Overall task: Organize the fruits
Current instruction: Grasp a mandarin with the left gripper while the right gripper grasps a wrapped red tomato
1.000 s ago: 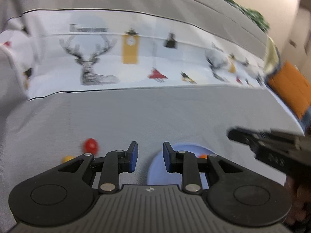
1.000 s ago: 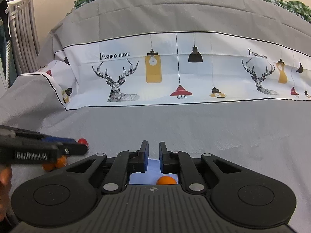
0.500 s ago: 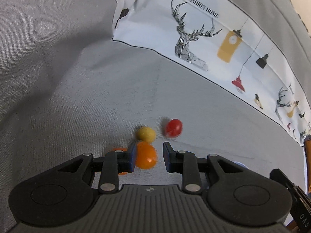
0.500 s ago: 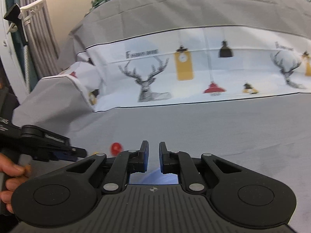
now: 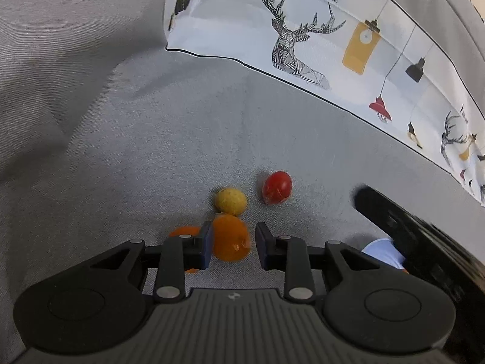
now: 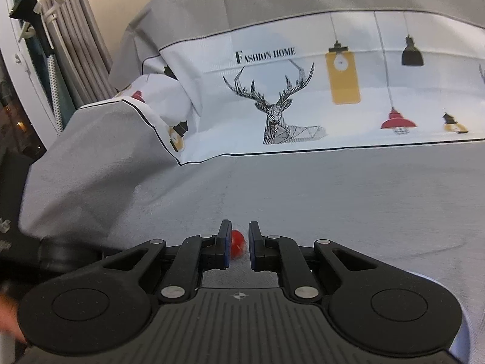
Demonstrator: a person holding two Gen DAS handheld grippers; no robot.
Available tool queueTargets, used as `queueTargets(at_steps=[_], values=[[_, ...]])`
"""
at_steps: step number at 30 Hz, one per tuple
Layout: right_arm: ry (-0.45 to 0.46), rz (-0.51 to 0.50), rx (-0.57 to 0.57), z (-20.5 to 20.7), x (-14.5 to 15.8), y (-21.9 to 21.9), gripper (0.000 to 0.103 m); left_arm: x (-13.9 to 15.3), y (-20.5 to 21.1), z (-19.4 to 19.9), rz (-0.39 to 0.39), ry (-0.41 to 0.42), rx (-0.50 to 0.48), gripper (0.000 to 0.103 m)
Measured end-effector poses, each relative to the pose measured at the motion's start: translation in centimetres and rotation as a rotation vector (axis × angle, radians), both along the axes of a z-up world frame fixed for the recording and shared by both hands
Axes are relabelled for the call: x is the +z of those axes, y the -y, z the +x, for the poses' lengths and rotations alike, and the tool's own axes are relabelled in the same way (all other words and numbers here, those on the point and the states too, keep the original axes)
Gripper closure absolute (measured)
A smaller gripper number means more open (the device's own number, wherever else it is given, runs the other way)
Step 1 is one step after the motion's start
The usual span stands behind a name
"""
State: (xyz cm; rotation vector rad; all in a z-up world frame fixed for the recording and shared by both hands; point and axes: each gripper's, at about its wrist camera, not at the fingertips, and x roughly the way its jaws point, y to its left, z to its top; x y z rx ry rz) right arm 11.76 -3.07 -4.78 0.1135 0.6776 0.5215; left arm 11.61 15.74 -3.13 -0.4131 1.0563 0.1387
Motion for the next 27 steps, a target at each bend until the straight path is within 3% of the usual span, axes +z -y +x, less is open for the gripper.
queueTargets(at_steps=[3, 4, 10, 13, 16, 19, 21, 27], values=[[-0.057, 0.000, 0.022, 1.9, -1.6, -1.1, 0.085, -0.2, 0.2, 0.2, 0.006, -0.002, -0.010, 0.070], [-0.075, -0.003, 0.028, 2.4, -2.2, -1.4, 0.078, -0.3, 0.2, 0.2, 0.008, -0.004, -0.012, 0.070], [-0.177, 0.004, 0.039, 5.4, -5.3, -2.6, 0.076, -0.5, 1.1, 0.7, 0.045, -0.005, -0.050, 0.070], [-0.211, 0.025, 0.069, 6.3, -6.0, -3.1, 0.062, -0.6, 1.3, 0.9, 0.055, -0.005, -0.061, 0.070], [-0.233, 0.026, 0.100, 6.8, -6.3, -3.6, 0.062, -0.6, 1.6, 0.9, 0.070, -0.006, -0.079, 0.070], [-0.237, 0.016, 0.111, 6.9, -6.4, -3.8, 0.071, -0.7, 2.0, 0.9, 0.078, -0.007, -0.098, 0.066], [-0.229, 0.010, 0.118, 6.9, -6.3, -3.7, 0.072, -0.7, 2.4, 1.0, 0.081, -0.005, -0.118, 0.060], [-0.185, 0.006, 0.097, 6.4, -4.5, -2.3, 0.073, -1.0, 3.4, 1.3, 0.126, -0.011, -0.162, 0.060]])
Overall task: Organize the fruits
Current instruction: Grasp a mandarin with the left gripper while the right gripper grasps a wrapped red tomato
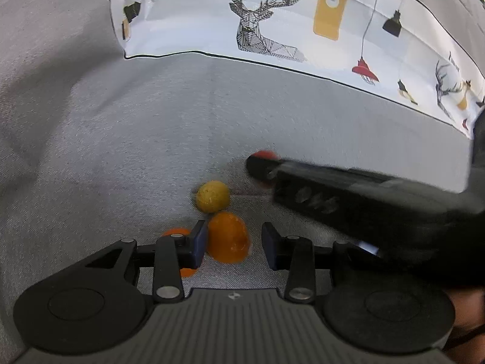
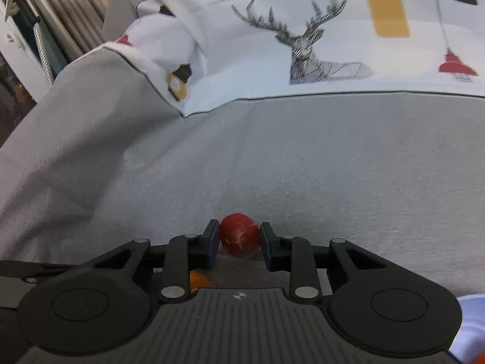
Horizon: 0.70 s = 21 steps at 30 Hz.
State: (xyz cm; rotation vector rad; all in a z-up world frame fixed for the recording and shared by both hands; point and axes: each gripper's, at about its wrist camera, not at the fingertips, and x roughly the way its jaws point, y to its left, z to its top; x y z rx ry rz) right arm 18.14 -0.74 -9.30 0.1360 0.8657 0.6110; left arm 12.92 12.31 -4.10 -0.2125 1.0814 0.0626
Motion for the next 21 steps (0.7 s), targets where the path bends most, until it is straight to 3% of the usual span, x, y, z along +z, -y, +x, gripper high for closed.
queueTargets(at_steps=[6, 9, 13, 17, 21], values=[[0.095, 0.016, -0.026, -1.2, 5.5, 3.5, 0.073, -0.4, 1.2, -0.1, 0.054, -0.014, -0.055, 0.061], [0.130, 0.027, -0.057, -3.2, 7.6, 5.6, 0.073, -1.0, 1.6, -0.2, 0.076, -0.043, -0.074, 0.067], [0.163, 0.025, -0.089, -7.0, 9.5, 8.1, 0.073, -0.4, 1.7, -0.7, 0.121, -0.017, -0.070, 0.068], [0.207, 0.009, -0.115, -10.9, 10.8, 10.2, 0.073, 0.6, 1.5, -1.4, 0.088, 0.000, -0.065, 0.068], [0.203, 0.009, -0.191, -13.6, 10.2, 13.0, 0.073, 1.4, 0.6, -2.2, -0.004, 0.010, -0.052, 0.068]])
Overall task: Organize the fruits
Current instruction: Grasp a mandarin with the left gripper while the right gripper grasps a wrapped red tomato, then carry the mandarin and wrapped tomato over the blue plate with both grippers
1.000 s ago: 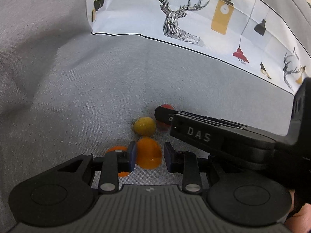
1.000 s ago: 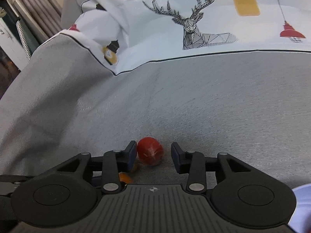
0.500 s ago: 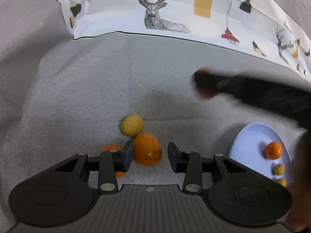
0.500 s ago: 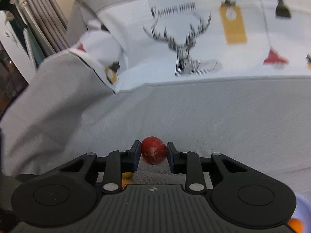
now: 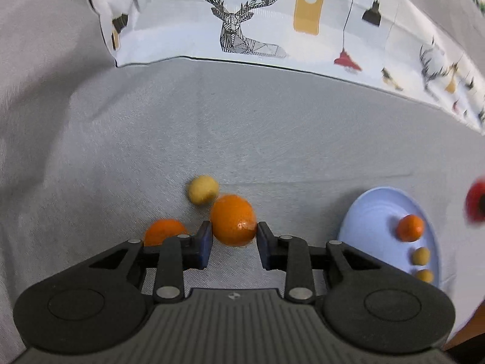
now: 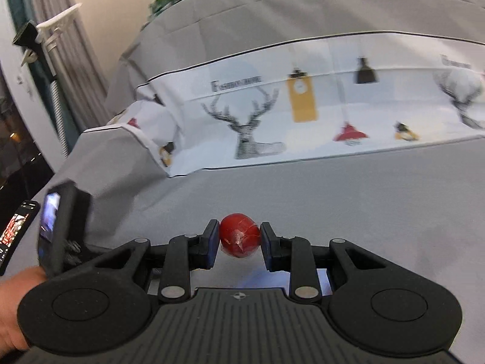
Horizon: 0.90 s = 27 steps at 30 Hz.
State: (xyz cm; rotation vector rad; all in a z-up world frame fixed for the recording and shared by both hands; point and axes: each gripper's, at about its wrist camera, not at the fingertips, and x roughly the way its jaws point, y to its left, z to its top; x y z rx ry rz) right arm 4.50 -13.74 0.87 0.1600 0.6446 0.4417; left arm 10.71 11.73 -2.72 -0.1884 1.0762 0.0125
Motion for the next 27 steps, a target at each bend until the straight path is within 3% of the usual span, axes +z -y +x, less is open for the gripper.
queueTargets(at_steps=[4, 7, 12, 19, 27], values=[[-0.053, -0.017, -0.049, -0.5, -1.4, 1.5, 0.073, -0.9, -0.1, -0.2, -0.113, -0.080, -0.032, 0.068], [-0.051, -0.054, -0.050, -0.2, -2.0, 1.8, 0.073, -1.6, 0.7, 0.0, -0.071, -0.121, -0.073, 0.068], [-0.096, -0.048, -0.070, 0.9, -3.1, 2.6, 0.073, -2.0, 1.1, 0.5, -0.050, -0.127, -0.056, 0.062], [-0.097, -0.046, -0.049, 1.7, -3.3, 2.6, 0.073, -2.3, 1.7, 0.7, -0.009, -0.130, -0.081, 0.066], [-0.083, -0.055, -0.055, 1.7, -3.0, 2.8, 0.073, -0.6, 1.6, 0.1, 0.026, -0.036, -0.067, 0.066]])
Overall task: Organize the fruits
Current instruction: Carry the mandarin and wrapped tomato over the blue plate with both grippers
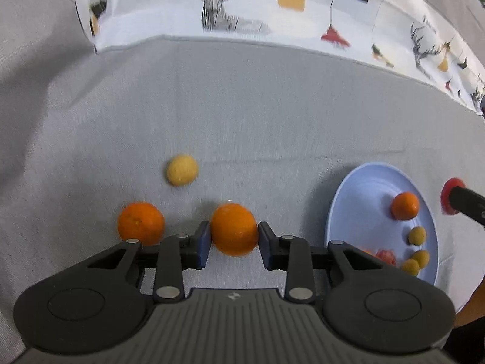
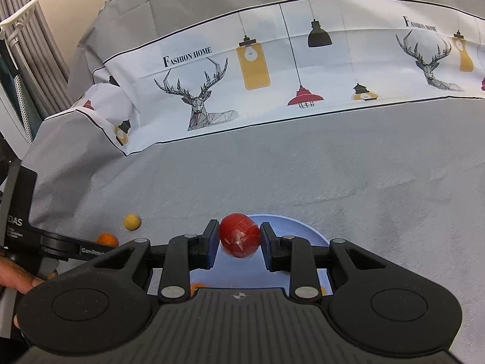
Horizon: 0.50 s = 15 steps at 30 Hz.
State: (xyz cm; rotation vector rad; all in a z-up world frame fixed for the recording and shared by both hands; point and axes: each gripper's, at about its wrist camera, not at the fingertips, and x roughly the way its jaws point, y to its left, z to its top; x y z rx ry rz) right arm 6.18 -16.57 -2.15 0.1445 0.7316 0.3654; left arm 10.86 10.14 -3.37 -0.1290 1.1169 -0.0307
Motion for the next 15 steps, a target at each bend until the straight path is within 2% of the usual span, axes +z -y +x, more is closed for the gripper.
queueTargets(at_steps=[6, 9, 15], values=[[0.018, -0.022, -0.006, 0.0, 0.1, -0.3, 0.073, 1.7, 1.8, -0.3, 0.051, 0.138, -0.042, 0.066], [0.014, -0.012, -0.020, 0.2, 0.1, -0.3, 0.073, 2.1, 2.7, -0.4, 0.075, 0.181, -0.061, 0.066], [0.018, -0.018, -0.030, 0.3, 0.0, -0.3, 0.073, 2.9, 3.3, -0.6, 0.058, 0.240, -0.088, 0.066]])
